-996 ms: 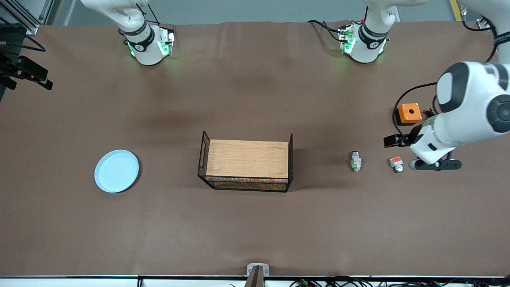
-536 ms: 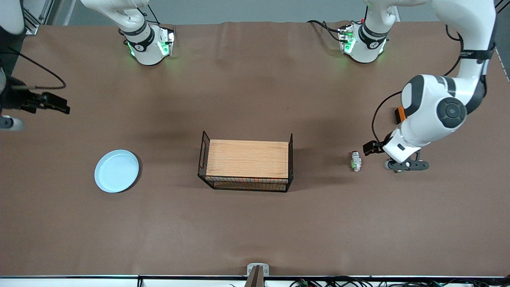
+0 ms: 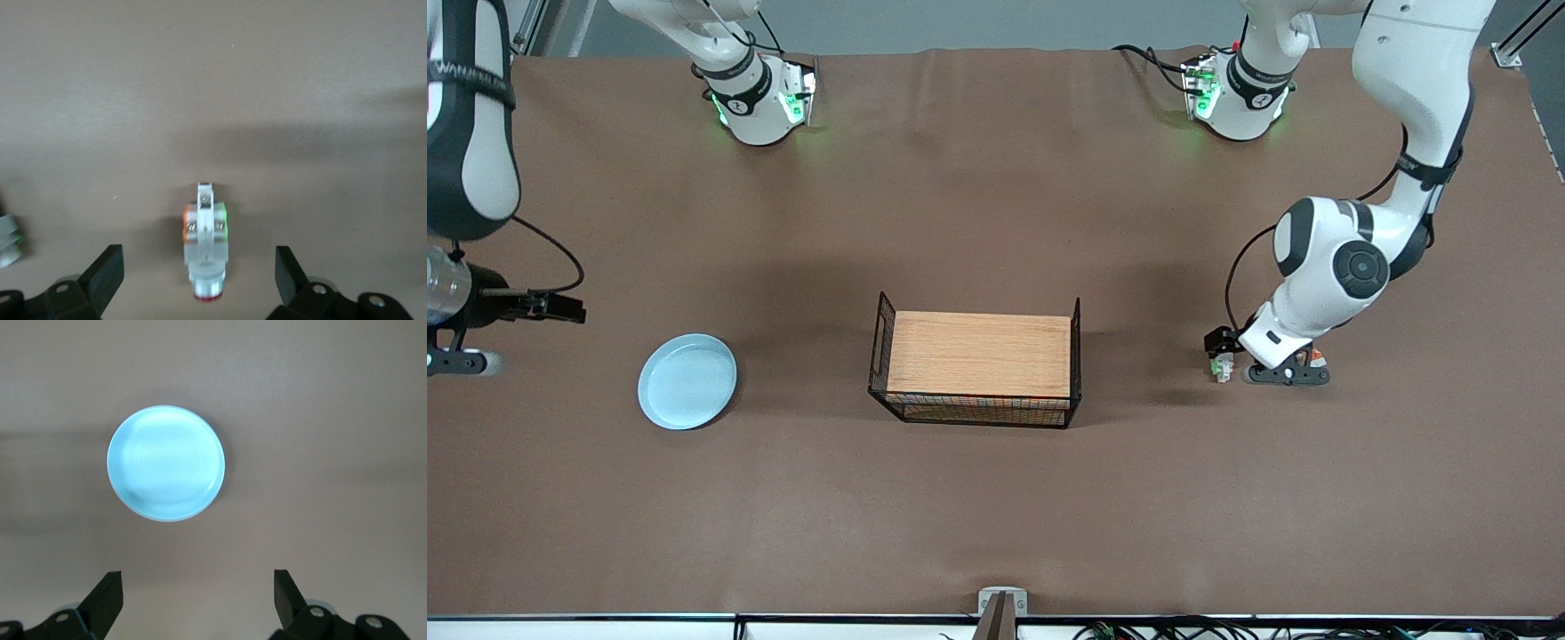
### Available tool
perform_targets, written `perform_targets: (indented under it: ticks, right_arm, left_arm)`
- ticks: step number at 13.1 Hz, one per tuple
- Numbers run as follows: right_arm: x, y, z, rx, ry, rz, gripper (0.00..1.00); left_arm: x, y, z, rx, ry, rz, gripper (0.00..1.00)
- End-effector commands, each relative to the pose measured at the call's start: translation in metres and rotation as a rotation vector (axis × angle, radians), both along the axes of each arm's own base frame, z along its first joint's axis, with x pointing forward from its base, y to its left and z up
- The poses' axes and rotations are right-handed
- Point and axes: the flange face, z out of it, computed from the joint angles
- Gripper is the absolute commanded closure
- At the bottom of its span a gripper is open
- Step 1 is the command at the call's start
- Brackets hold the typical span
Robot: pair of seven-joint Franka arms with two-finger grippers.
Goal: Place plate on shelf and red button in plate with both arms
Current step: 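Grasp the button with the left gripper while the right gripper reaches the plate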
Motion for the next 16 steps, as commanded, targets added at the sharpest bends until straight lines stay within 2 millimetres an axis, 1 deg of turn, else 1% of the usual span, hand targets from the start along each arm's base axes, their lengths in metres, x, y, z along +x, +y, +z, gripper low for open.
perform_targets:
  ticks: [1,2,3,4,5,6,8,9,12,14,15,16]
  right_arm:
    - [-0.011,-0.014,-0.042,0.053,-0.057,0.0,0.0]
    - [-0.014,-0.016,-0.064,0.044,-0.092,-0.002,0.0]
    - [-0.017,-0.016,-0.086,0.034,-0.121,-0.002,0.0]
    - [-0.016,-0.016,-0.113,0.024,-0.143,-0.003,0.0]
    - [-0.012,-0.019,-0.136,0.017,-0.152,-0.003,0.0]
    - [-0.008,-0.021,-0.157,0.012,-0.162,0.004,0.0]
    - [-0.004,-0.023,-0.192,0.001,-0.176,0.021,0.0]
    - [-0.004,-0.025,-0.208,0.011,-0.173,0.003,0.0]
    - [-0.007,-0.023,-0.243,0.063,-0.161,-0.012,0.0]
    - [-0.009,-0.031,-0.256,0.066,-0.16,0.013,0.0]
    - [-0.01,-0.037,-0.26,0.066,-0.156,0.017,0.0]
    - [-0.009,-0.038,-0.261,0.066,-0.156,0.021,0.0]
  left_arm:
    - [0.013,-0.01,-0.016,-0.005,-0.015,-0.02,0.0]
    - [0.016,-0.01,-0.019,-0.005,-0.015,-0.023,0.01]
    - [0.016,-0.01,-0.02,-0.006,-0.017,-0.022,0.07]
    - [0.016,-0.01,-0.023,-0.006,-0.014,-0.022,0.2]
    - [0.015,-0.008,-0.027,-0.004,-0.006,-0.019,0.29]
    - [0.014,-0.008,-0.03,-0.004,-0.002,-0.019,0.36]
    - [0.012,-0.007,-0.036,0.015,0.006,-0.045,0.46]
    - [0.011,-0.007,-0.036,0.018,0.007,-0.048,0.51]
    - [0.012,-0.004,-0.036,0.018,0.01,-0.043,0.66]
    - [0.017,-0.001,-0.023,0.017,-0.008,-0.032,0.74]
    - [0.018,0.001,-0.015,0.018,-0.01,-0.027,0.75]
    - [0.019,0.002,-0.007,0.019,-0.008,-0.023,0.75]
